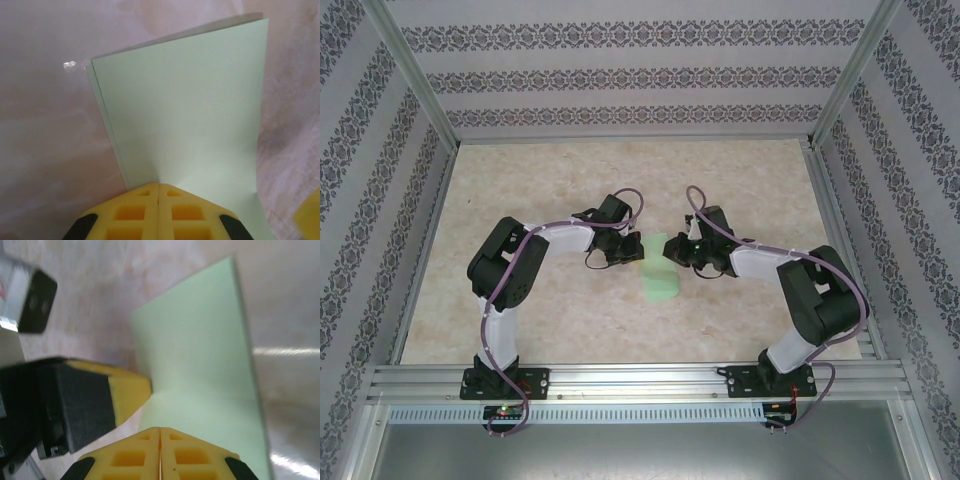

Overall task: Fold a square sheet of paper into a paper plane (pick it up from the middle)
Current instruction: Fold the square sheet of paper in half at the center of the table.

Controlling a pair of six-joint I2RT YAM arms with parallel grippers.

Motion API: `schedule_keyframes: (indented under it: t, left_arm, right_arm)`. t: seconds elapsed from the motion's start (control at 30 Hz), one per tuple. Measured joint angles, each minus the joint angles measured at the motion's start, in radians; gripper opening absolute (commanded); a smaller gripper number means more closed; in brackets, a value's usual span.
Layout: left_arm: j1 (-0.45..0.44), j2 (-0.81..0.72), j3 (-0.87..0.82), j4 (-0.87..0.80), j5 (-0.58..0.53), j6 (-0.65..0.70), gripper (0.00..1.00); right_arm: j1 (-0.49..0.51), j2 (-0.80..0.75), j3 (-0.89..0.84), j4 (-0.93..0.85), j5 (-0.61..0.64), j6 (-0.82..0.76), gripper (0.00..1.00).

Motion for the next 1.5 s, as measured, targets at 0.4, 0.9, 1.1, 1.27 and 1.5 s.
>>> schedule_keyframes:
  t: [0.4, 0.9, 1.1, 1.27, 1.5]
  left_arm:
    - [0.0, 0.003, 0.005, -0.007, 0.0, 0.003, 0.0]
    - [0.0, 0.003, 0.007, -0.011, -0.001, 0.003, 0.0]
    - [0.0, 0.005, 0.01, -0.015, -0.001, 0.003, 0.0]
    - [0.0, 0.007, 0.016, -0.022, -0.001, 0.003, 0.0]
    - [-0.001, 0.012, 0.032, -0.045, -0.001, 0.013, 0.0]
  right_arm:
    - [0.024, 0.078, 0.009, -0.122, -0.038, -0.049, 0.09]
    - [0.008, -0.101, -0.215, -0.039, -0.007, -0.035, 0.09]
    - [0.0, -0.208, -0.298, -0.053, 0.031, -0.009, 0.09]
    - [-0.011, -0.28, -0.312, -0.152, 0.056, -0.01, 0.09]
    - [-0.009, -0.349, -0.263, -0.286, 0.065, -0.016, 0.1]
